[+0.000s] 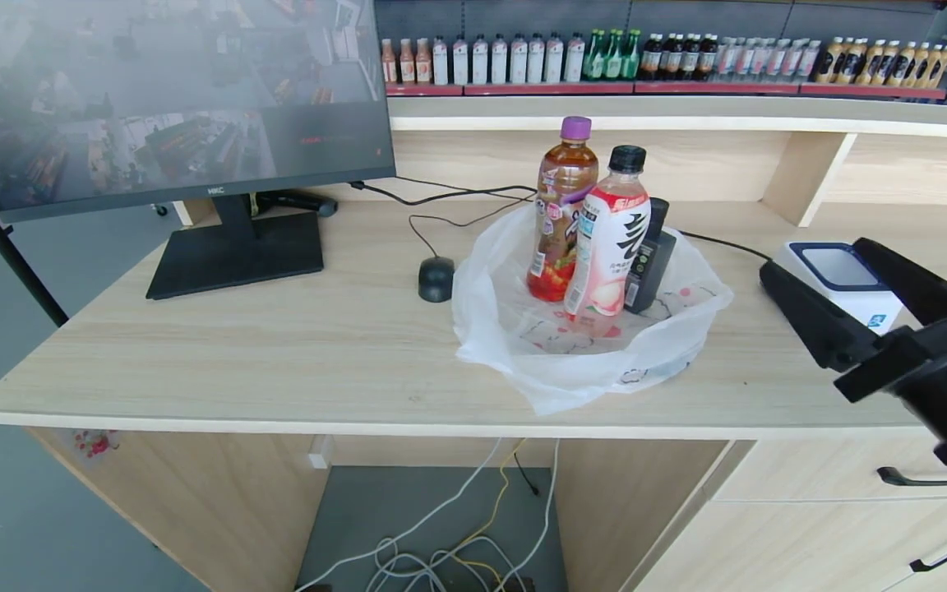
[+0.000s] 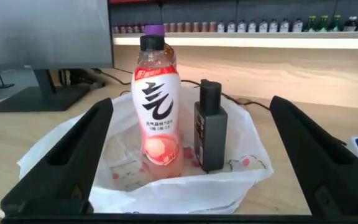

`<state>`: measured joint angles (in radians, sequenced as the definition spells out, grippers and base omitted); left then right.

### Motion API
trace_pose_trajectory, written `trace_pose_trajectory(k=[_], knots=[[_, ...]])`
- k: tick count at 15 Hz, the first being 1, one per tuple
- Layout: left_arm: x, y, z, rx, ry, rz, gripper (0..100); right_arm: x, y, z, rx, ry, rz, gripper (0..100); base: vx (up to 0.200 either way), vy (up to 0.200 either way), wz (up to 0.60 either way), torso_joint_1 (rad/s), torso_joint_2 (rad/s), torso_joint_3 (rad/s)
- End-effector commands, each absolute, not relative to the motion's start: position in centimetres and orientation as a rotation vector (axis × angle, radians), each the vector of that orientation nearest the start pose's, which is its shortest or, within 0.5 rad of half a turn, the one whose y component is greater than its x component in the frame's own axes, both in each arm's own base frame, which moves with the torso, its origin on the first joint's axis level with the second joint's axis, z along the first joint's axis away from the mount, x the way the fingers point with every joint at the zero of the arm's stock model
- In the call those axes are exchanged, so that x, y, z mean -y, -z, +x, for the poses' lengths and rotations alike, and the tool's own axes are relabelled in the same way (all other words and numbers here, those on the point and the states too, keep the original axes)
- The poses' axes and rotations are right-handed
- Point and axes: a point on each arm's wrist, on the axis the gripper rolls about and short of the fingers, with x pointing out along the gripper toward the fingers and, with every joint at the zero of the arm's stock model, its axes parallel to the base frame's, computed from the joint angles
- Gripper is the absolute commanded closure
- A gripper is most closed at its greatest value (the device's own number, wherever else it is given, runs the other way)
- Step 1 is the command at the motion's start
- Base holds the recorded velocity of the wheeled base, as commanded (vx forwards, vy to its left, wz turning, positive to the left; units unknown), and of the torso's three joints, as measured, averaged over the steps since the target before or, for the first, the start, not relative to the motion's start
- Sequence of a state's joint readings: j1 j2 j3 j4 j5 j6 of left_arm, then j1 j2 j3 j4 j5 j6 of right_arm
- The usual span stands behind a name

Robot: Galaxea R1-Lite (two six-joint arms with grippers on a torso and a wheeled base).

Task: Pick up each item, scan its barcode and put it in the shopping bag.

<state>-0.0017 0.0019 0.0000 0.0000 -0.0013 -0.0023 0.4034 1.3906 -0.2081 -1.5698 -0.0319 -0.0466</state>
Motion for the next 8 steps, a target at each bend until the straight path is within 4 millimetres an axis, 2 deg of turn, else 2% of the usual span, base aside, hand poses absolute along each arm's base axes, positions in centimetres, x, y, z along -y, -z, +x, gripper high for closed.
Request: trace_pose_trajectory(k=[1, 3, 5, 7, 8], knots=[[0.0, -7.6, -2.3, -0.002, 0.003, -0.003, 0, -3.9, -18.8, 9.8, 0.421, -0.339, 0.041, 0, 0.000, 0.000, 0.00, 0.000, 0.00, 0.000], [0.0, -7.6, -2.3, -0.002, 0.002, -0.003, 0, -3.2, -18.1, 8.0, 0.354, -0.347, 0.027, 0, 0.000, 0.000, 0.00, 0.000, 0.00, 0.000], [0.0, -7.6, -2.3, -0.002, 0.003, -0.003, 0, -2.4, -16.5, 6.2, 0.230, -0.349, -0.001, 0, 0.000, 0.000, 0.00, 0.000, 0.00, 0.000], [0.0, -7.6, -2.3, -0.002, 0.003, -0.003, 0, -1.2, -14.0, 3.0, 0.118, -0.359, -0.079, 0, 0.000, 0.000, 0.00, 0.000, 0.00, 0.000], [0.0, -7.6, -2.3, -0.002, 0.003, -0.003, 0, -1.0, -13.5, 2.5, 0.098, -0.363, -0.090, 0, 0.000, 0.000, 0.00, 0.000, 0.00, 0.000]])
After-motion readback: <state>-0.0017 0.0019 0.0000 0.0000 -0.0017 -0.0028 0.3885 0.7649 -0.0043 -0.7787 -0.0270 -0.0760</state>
